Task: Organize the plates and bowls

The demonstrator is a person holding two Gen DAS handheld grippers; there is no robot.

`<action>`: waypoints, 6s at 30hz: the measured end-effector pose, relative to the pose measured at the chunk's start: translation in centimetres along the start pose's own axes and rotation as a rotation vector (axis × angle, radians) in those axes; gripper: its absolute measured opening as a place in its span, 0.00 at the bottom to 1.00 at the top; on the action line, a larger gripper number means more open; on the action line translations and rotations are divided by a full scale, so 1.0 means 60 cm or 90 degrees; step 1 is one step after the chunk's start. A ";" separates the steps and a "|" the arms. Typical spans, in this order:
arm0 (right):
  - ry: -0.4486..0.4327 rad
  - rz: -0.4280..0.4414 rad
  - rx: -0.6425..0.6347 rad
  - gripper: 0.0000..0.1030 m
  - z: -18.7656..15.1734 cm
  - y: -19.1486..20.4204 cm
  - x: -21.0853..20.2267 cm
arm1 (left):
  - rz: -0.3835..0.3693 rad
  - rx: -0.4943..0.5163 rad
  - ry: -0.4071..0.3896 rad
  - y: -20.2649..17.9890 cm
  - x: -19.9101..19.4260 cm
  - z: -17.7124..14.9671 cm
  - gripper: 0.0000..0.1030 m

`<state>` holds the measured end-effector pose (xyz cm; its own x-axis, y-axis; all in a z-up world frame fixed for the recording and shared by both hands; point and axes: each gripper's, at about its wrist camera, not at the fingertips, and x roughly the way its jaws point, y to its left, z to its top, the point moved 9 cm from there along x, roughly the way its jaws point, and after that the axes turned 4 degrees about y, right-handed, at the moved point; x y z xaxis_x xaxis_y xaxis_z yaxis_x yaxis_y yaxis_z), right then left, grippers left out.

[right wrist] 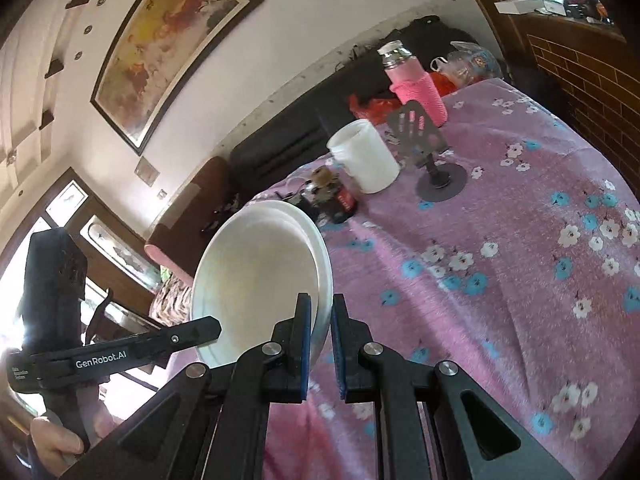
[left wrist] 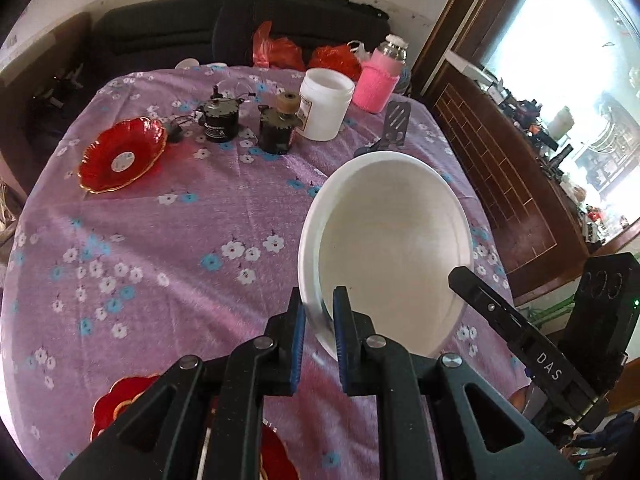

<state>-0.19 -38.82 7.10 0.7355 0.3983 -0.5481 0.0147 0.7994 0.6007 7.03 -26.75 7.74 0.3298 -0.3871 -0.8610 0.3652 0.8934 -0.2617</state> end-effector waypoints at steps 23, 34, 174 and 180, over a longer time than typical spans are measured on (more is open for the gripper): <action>0.016 0.086 -0.136 0.11 -0.140 0.229 -0.042 | -0.034 -0.016 -0.117 0.135 -0.190 -0.156 0.14; 0.057 0.114 -0.156 0.11 -0.239 0.261 -0.022 | -0.014 -0.036 -0.154 0.191 -0.194 -0.270 0.15; 0.067 -0.113 -0.142 0.45 -0.217 0.078 0.083 | 0.122 -0.091 -0.157 0.277 -0.002 -0.234 0.71; 0.056 -0.090 -0.126 0.51 -0.282 0.088 0.062 | 0.162 -0.060 -0.199 0.254 -0.025 -0.268 0.73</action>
<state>-8.83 -25.46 -1.61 0.6732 0.3078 -0.6723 -0.0270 0.9188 0.3937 -1.89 -8.88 -1.98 0.6526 -0.1890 -0.7338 0.1618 0.9808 -0.1087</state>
